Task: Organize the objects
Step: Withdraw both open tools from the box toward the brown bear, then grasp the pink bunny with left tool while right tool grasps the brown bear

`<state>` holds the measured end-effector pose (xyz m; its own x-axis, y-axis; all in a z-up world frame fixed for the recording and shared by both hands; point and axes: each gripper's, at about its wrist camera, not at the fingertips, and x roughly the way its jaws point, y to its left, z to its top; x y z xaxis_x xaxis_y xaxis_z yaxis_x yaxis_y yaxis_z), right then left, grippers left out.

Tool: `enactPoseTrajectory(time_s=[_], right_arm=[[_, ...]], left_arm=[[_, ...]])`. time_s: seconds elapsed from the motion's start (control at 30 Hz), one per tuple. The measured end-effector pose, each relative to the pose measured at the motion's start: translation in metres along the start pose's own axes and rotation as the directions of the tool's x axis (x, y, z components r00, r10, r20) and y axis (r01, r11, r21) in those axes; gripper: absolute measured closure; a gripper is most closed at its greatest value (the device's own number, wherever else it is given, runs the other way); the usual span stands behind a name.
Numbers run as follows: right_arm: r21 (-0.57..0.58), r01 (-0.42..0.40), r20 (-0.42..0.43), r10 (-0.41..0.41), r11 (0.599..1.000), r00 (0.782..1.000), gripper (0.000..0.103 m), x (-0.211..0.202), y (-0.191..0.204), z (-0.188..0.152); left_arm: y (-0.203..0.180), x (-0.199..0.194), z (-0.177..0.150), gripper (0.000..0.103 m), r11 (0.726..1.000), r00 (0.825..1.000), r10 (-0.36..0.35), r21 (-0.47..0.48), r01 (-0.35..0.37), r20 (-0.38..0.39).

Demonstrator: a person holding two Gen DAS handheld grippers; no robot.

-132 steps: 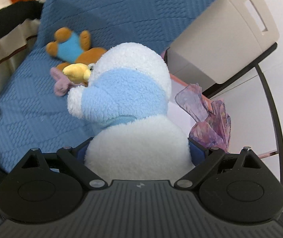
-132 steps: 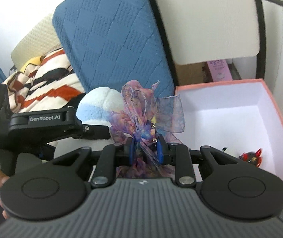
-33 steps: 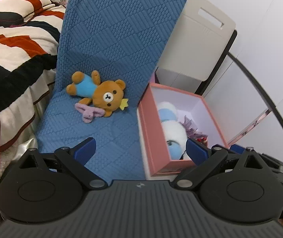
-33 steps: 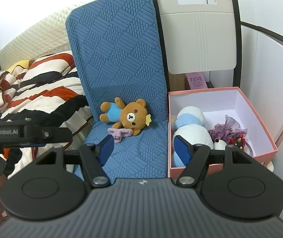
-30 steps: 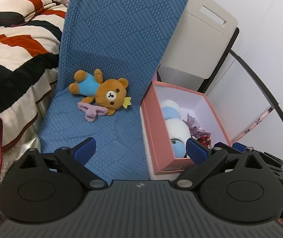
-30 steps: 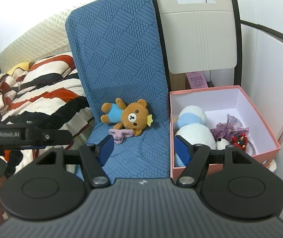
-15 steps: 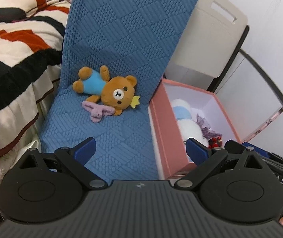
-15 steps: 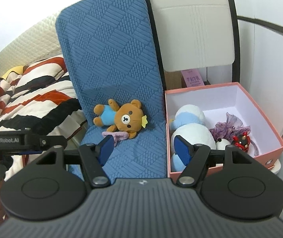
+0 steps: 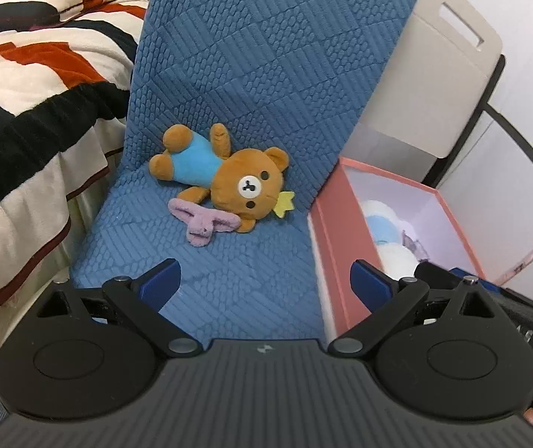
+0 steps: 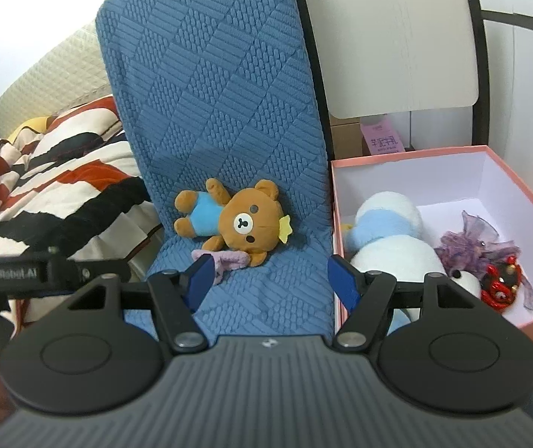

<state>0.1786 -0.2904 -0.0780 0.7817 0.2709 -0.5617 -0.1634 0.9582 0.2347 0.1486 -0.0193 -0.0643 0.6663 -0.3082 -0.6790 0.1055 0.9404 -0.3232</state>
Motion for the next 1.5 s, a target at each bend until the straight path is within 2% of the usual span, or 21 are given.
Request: enactPoseTrajectory(time_s=[0.27, 0.53, 0.57, 0.67, 0.87, 1.03, 1.2, 1.33, 1.5], right_arm=[[-0.043, -0.041, -0.011, 0.040, 0.998, 0.999, 0.034, 0.048, 0.005, 0.010], [-0.068, -0.111, -0.067, 0.106, 0.992, 0.992, 0.034, 0.109, 0.013, 0.021], [-0.072, -0.118, -0.073, 0.113, 0.990, 0.991, 0.032, 0.117, 0.014, 0.022], [-0.087, -0.141, -0.083, 0.134, 0.986, 0.987, 0.019, 0.140, 0.017, 0.027], [-0.099, -0.141, -0.123, 0.128, 0.985, 0.984, 0.020, 0.187, 0.018, 0.039], [-0.117, -0.136, -0.145, 0.118, 0.984, 0.982, 0.020, 0.215, 0.017, 0.055], [-0.115, -0.139, -0.213, 0.112, 0.984, 0.971, 0.020, 0.247, 0.015, 0.056], [-0.123, -0.120, -0.268, 0.084, 0.985, 0.960, 0.020, 0.274, 0.015, 0.052], [-0.162, -0.100, -0.294, 0.049, 0.982, 0.955, 0.020, 0.293, 0.014, 0.049]], left_arm=[[0.032, 0.041, 0.001, 0.004, 0.999, 0.999, 0.037, -0.016, -0.037, 0.019], [0.067, 0.100, 0.005, 0.004, 0.997, 0.997, 0.058, -0.061, -0.055, 0.045], [0.070, 0.109, 0.007, 0.004, 0.996, 0.997, 0.066, -0.063, -0.063, 0.039], [0.077, 0.132, 0.010, 0.004, 0.997, 0.999, 0.047, -0.060, -0.046, 0.015], [0.079, 0.170, 0.013, 0.004, 0.999, 0.998, 0.011, -0.038, -0.014, -0.063], [0.079, 0.200, 0.019, 0.005, 0.999, 0.994, 0.016, -0.039, -0.020, -0.110], [0.079, 0.223, 0.023, 0.006, 0.999, 0.988, 0.035, -0.019, -0.038, -0.150], [0.077, 0.236, 0.024, 0.010, 0.999, 0.984, 0.044, 0.002, -0.045, -0.170], [0.082, 0.251, 0.026, 0.030, 0.998, 0.980, 0.062, -0.003, -0.064, -0.190]])
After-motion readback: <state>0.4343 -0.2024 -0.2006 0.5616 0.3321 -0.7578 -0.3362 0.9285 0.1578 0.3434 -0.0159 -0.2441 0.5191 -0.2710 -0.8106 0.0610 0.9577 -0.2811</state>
